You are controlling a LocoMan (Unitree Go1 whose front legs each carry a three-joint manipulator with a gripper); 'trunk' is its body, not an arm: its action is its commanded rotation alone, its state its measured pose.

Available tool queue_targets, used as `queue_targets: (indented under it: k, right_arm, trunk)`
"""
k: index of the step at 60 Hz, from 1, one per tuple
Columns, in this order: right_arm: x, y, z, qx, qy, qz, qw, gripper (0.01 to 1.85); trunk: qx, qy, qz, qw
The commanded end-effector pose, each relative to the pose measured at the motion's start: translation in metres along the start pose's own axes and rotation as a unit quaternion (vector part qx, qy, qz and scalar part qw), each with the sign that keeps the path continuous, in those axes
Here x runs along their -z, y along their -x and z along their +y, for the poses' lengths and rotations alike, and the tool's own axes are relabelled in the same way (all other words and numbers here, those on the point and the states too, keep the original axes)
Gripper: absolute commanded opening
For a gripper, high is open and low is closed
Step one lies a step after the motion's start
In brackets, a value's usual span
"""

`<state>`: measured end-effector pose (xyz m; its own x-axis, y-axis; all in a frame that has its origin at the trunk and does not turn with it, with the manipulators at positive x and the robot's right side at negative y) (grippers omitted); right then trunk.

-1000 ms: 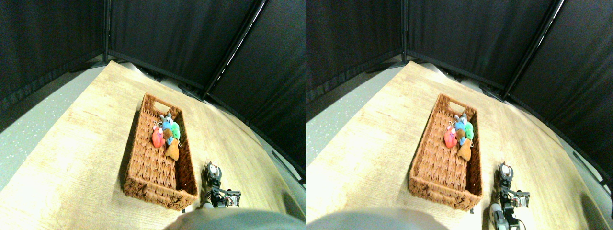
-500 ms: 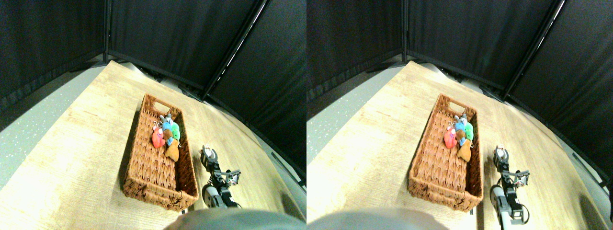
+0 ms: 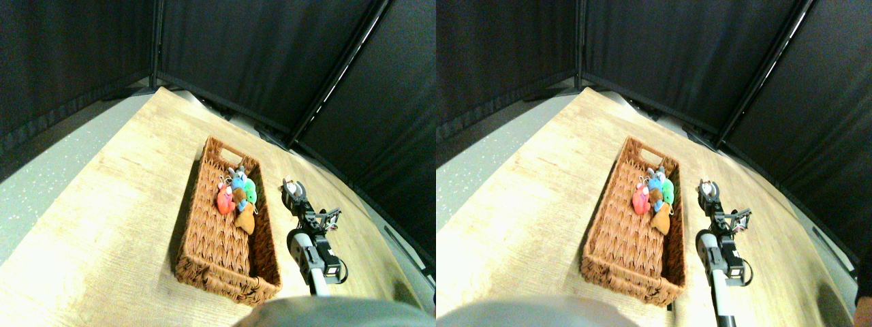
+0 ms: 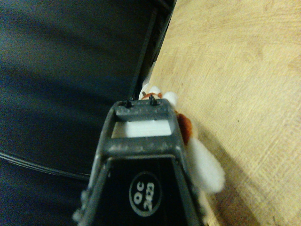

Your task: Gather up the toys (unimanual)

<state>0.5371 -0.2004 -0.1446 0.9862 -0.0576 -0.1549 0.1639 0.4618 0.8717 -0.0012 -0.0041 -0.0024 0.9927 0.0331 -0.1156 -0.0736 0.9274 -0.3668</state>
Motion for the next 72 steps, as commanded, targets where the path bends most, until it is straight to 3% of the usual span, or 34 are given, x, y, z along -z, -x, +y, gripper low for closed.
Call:
queue_targets:
  k: [1, 12, 25, 36, 58, 72]
  right_arm:
    - [0.0, -0.002, 0.014, -0.018, 0.018, 0.005, 1.0, 0.06]
    - [0.015, -0.005, 0.041, -0.025, 0.023, 0.027, 0.999, 0.06]
    - [0.032, -0.009, 0.055, -0.035, 0.028, 0.043, 0.998, 0.06]
    - [0.053, -0.014, 0.067, -0.045, 0.004, 0.09, 0.995, 0.06]
    - [0.081, -0.017, 0.071, -0.041, -0.011, 0.137, 0.99, 0.06]
    - [0.087, -0.015, 0.065, -0.035, -0.019, 0.12, 0.992, 0.06]
  trunk:
    - [-0.006, 0.017, -0.0031, 0.9998]
    - [-0.014, 0.029, -0.0098, 0.9994]
    - [-0.029, 0.043, -0.0156, 0.9985]
    - [-0.038, 0.054, -0.0199, 0.9976]
    - [-0.047, 0.07, -0.0236, 0.9961]
    - [-0.048, 0.072, -0.0207, 0.996]
